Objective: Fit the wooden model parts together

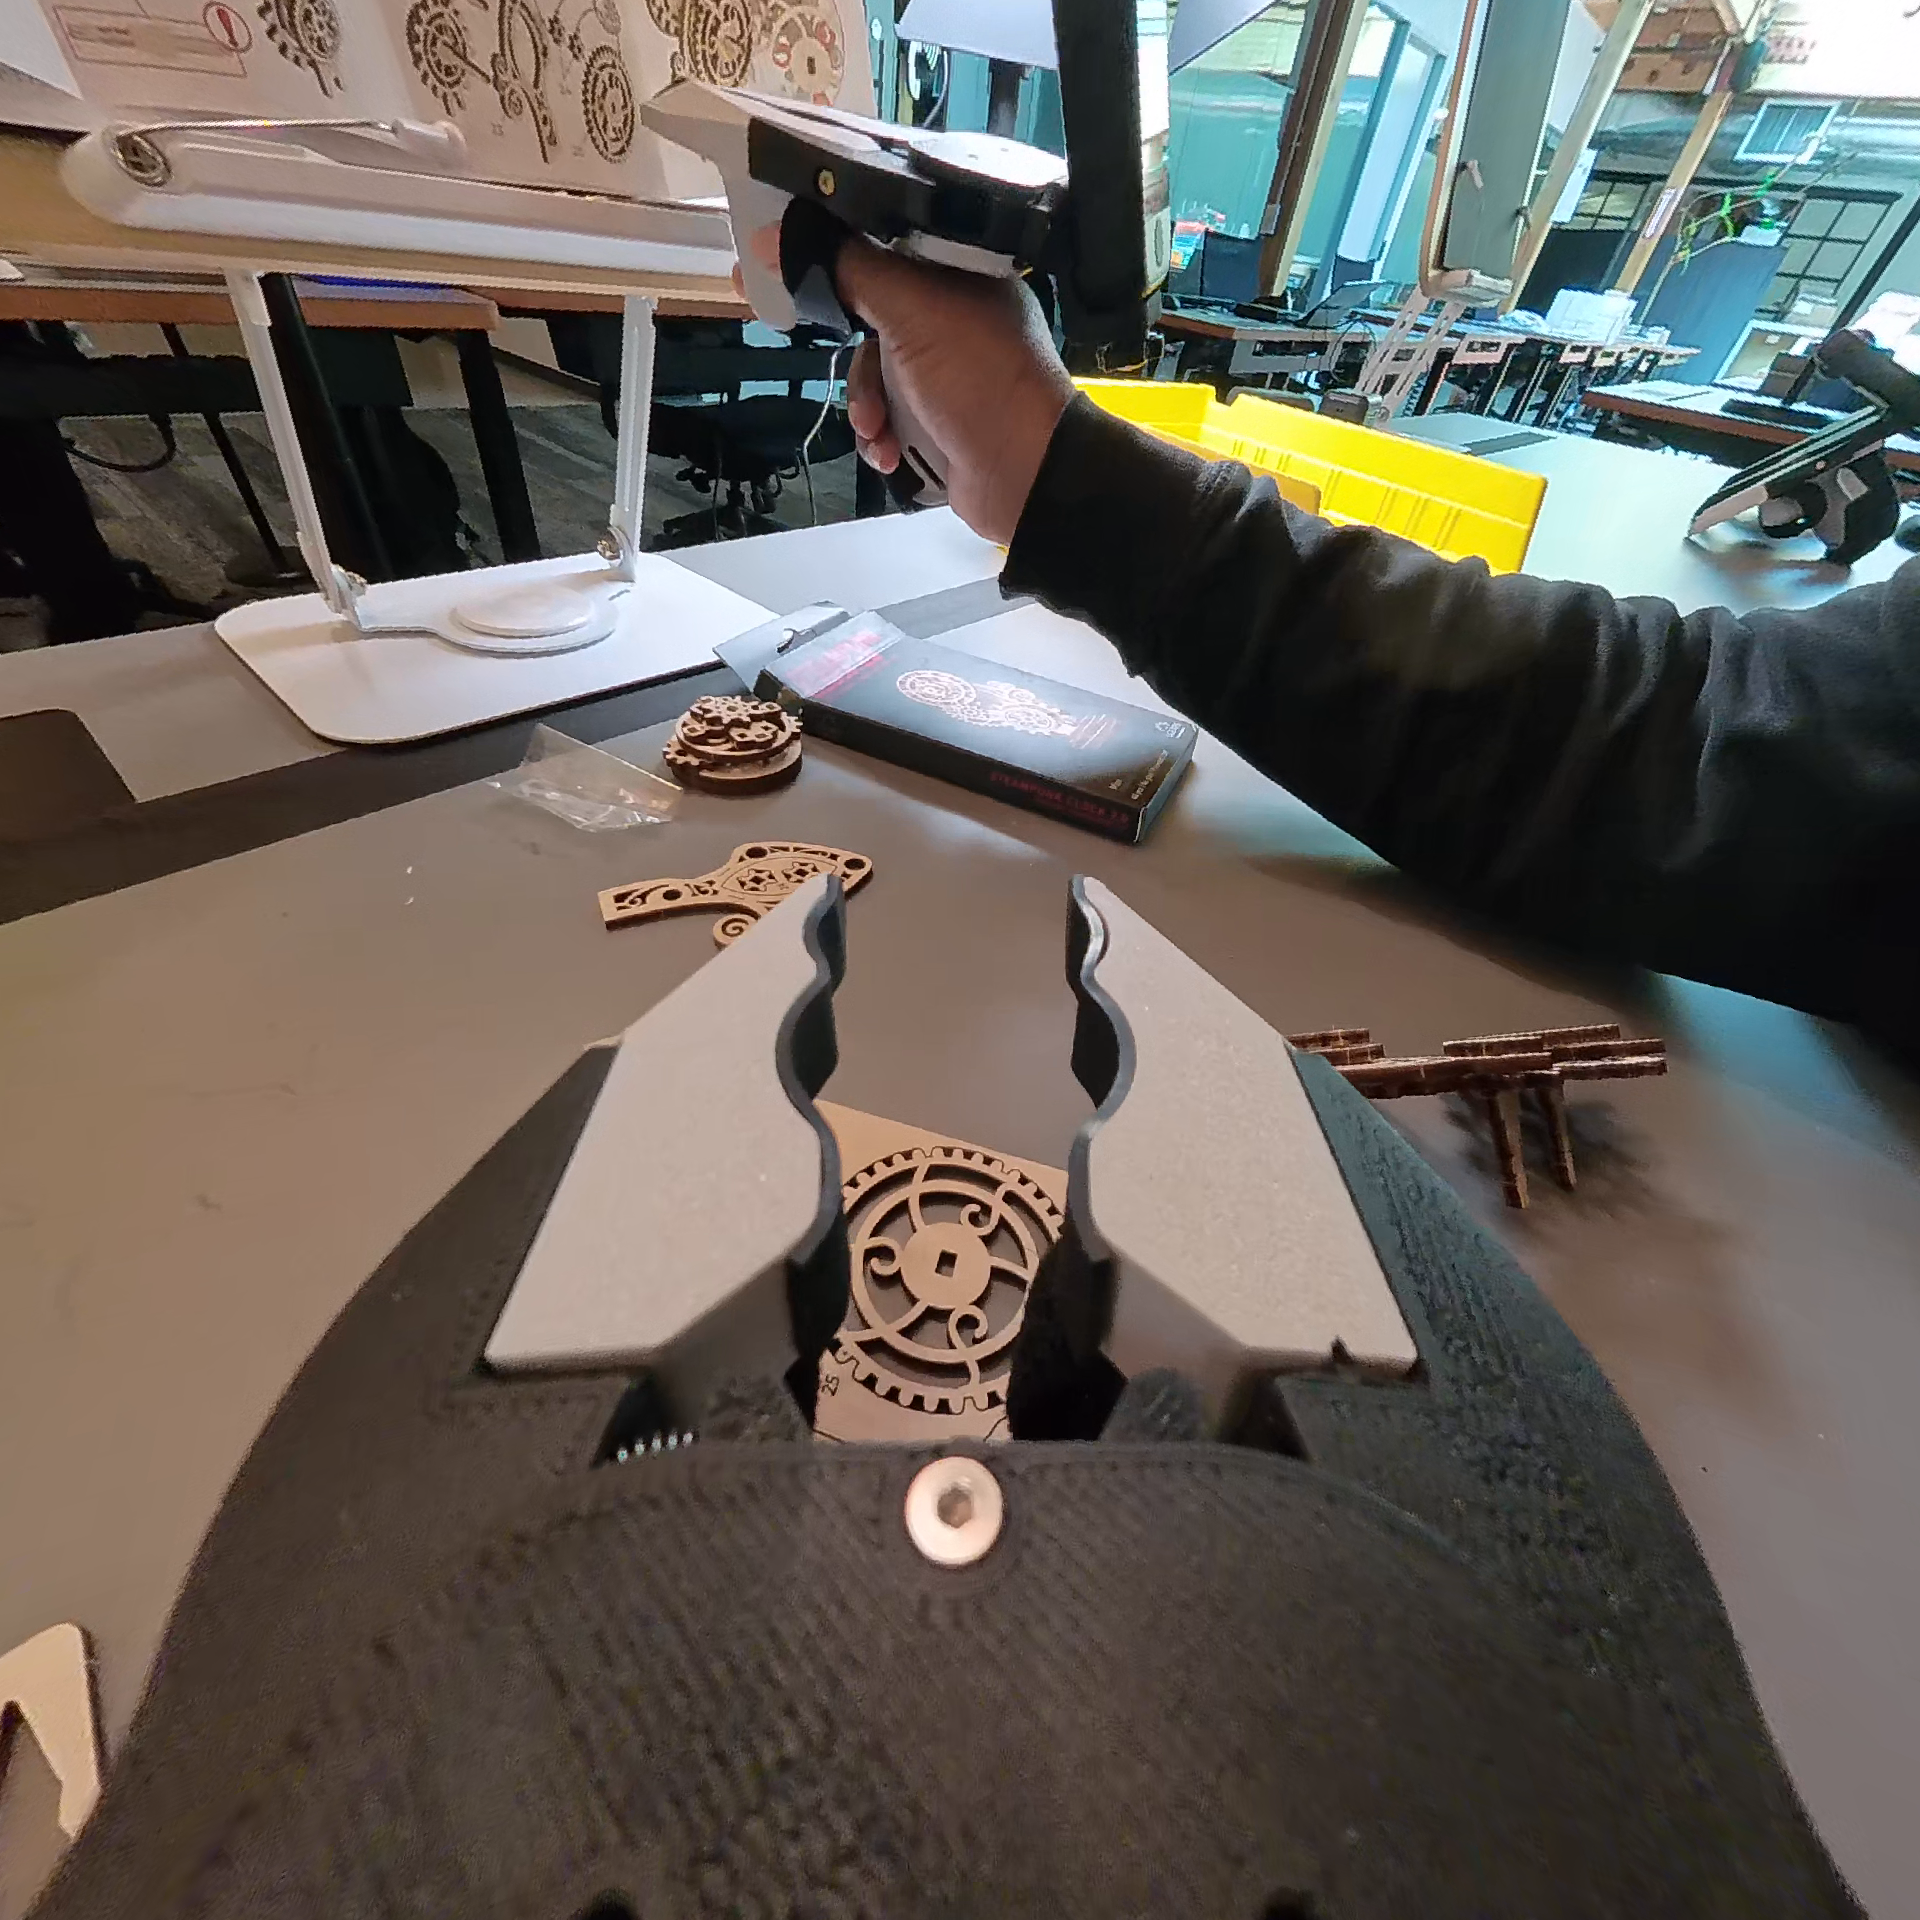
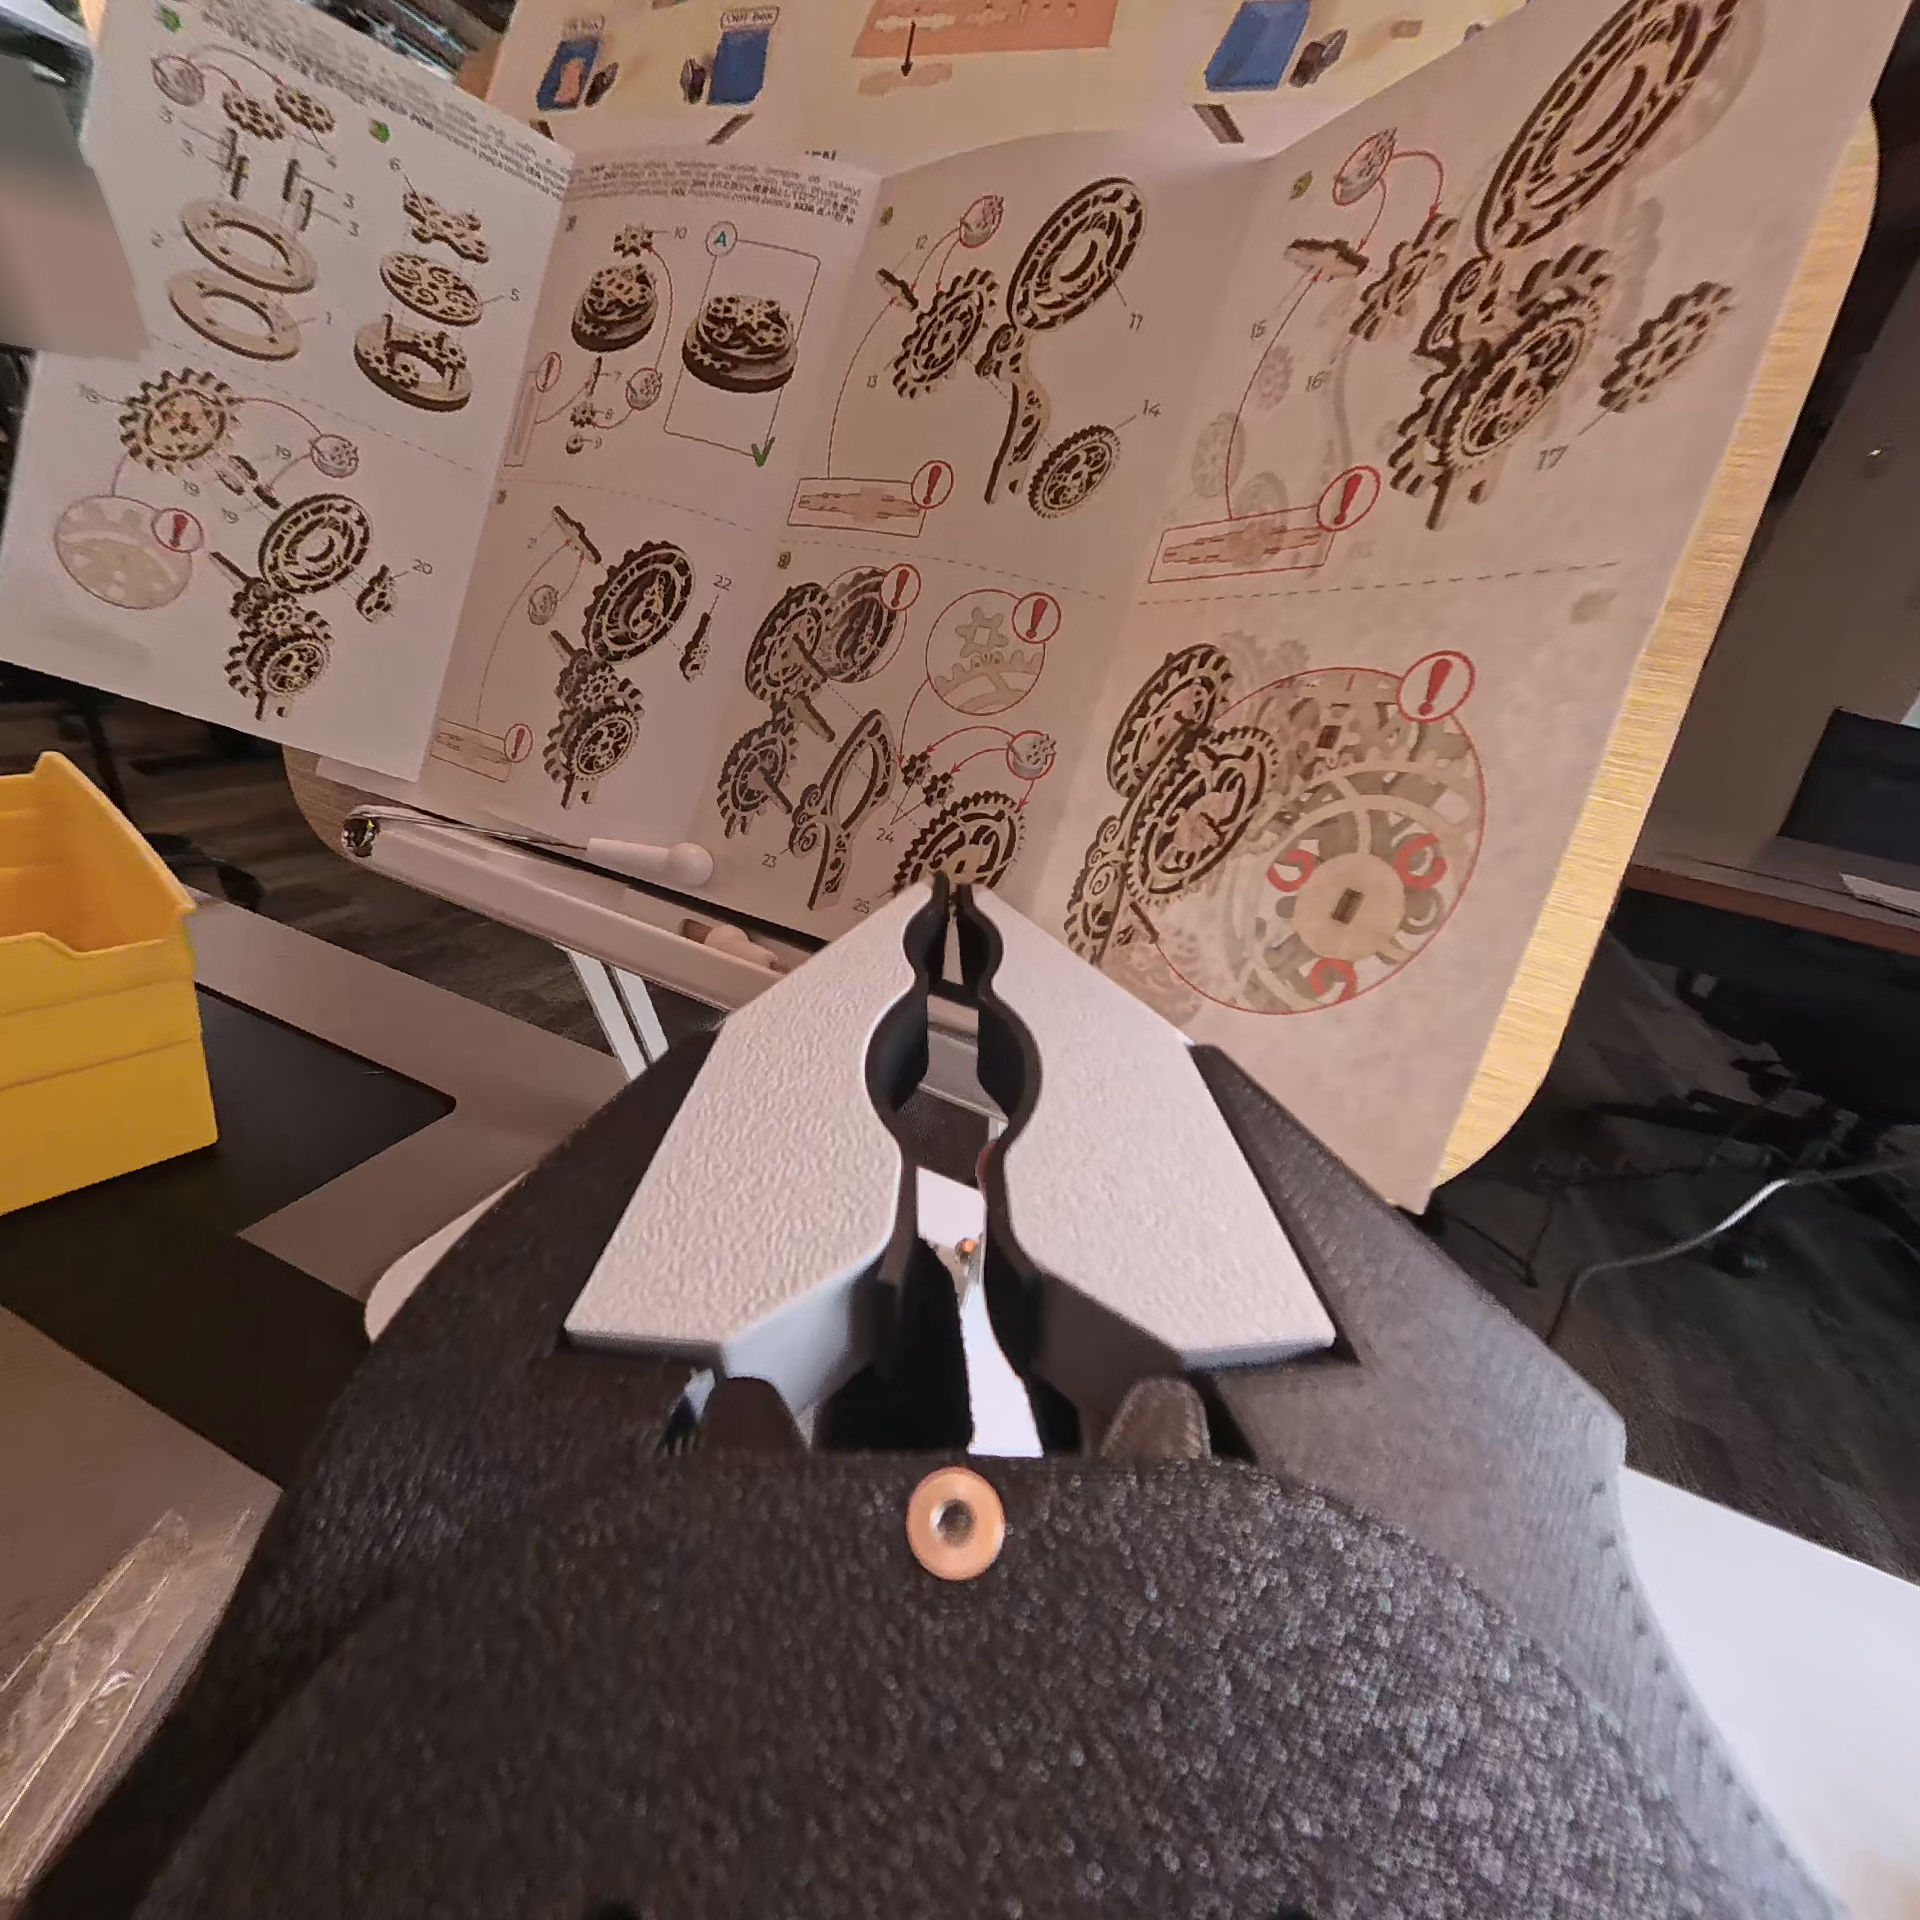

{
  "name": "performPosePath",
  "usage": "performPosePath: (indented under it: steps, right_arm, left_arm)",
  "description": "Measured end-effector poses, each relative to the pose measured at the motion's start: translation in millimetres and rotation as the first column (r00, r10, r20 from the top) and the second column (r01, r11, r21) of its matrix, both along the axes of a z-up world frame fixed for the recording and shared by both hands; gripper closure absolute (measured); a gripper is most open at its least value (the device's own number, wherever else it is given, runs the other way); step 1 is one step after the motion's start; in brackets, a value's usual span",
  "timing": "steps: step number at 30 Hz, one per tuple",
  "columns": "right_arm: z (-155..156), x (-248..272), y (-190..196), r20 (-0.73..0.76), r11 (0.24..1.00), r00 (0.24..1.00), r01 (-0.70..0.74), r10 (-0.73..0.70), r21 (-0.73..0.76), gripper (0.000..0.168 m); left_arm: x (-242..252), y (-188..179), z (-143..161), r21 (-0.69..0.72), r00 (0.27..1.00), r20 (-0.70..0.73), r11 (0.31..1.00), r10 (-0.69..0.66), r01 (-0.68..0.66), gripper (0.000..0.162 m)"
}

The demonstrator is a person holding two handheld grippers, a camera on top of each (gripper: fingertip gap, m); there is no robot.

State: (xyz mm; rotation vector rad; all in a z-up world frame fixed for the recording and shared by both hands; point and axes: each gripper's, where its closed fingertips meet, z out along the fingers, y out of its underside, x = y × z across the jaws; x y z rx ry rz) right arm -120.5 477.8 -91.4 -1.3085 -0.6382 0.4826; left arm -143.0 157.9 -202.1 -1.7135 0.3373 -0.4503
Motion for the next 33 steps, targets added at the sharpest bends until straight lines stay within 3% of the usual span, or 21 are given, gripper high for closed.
performPosePath:
  steps: [7,13,18,21,27,33]
  right_arm:
    - [8,-2,-7,-0.016,1.0,1.0,-0.024,0.025,0.016,0.163]
    - [55,11,-38,-0.057,0.994,0.997,-0.053,0.058,0.096,0.153]
    - [68,39,-72,0.112,0.987,0.99,-0.103,0.09,0.12,0.14]
    - [54,63,-109,0.234,0.984,0.962,-0.162,0.141,0.071,0.132]
    - [-9,117,-205,0.36,0.958,0.888,-0.252,0.286,-0.139,0.13]
    - [-76,129,-319,0.311,0.808,0.771,-0.412,0.555,-0.421,0.123]
  left_arm:
    - [-1,-1,2,-0.001,1.0,-0.007,1.0,0.006,-0.006,0.121]
    - [-7,2,6,0.035,0.997,-0.056,0.998,0.047,-0.045,0.117]
    - [-9,0,11,0.076,0.991,-0.111,0.995,0.077,-0.069,0.115]
    - [-5,-3,16,0.1,0.988,-0.133,0.993,0.077,-0.064,0.115]
    - [1,-7,22,0.129,0.985,-0.154,0.99,0.072,-0.052,0.116]
    - [2,-7,21,0.127,0.985,-0.157,0.991,0.072,-0.053,0.117]
